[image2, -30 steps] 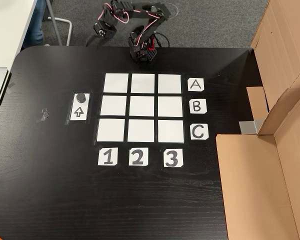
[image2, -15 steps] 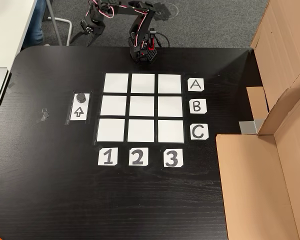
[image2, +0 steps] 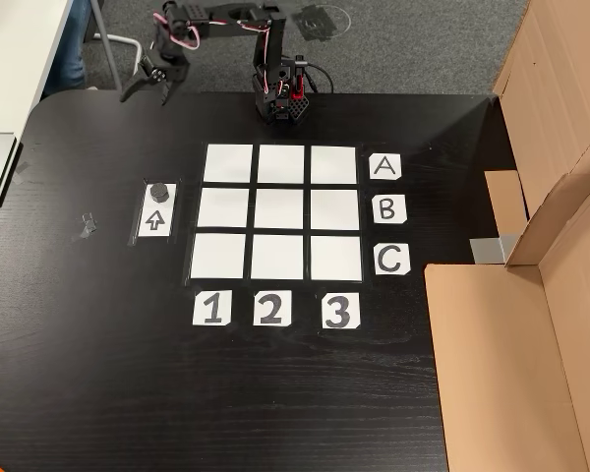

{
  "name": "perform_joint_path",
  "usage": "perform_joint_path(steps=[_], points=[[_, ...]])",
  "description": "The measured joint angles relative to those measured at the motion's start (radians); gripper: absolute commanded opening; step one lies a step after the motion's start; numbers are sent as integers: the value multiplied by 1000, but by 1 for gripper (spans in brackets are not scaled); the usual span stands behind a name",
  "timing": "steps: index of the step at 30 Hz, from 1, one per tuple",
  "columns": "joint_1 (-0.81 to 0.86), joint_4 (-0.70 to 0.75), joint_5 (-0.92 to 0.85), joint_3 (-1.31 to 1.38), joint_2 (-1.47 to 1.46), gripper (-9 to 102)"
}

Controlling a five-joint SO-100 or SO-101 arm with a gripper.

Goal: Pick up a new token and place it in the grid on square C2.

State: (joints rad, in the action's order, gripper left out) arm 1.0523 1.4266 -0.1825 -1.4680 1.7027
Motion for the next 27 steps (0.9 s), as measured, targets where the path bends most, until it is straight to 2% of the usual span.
perform_joint_path(steps=[5, 27], points=[[-18, 8, 34, 95, -106, 49], [-150, 8, 52, 460, -548, 50]])
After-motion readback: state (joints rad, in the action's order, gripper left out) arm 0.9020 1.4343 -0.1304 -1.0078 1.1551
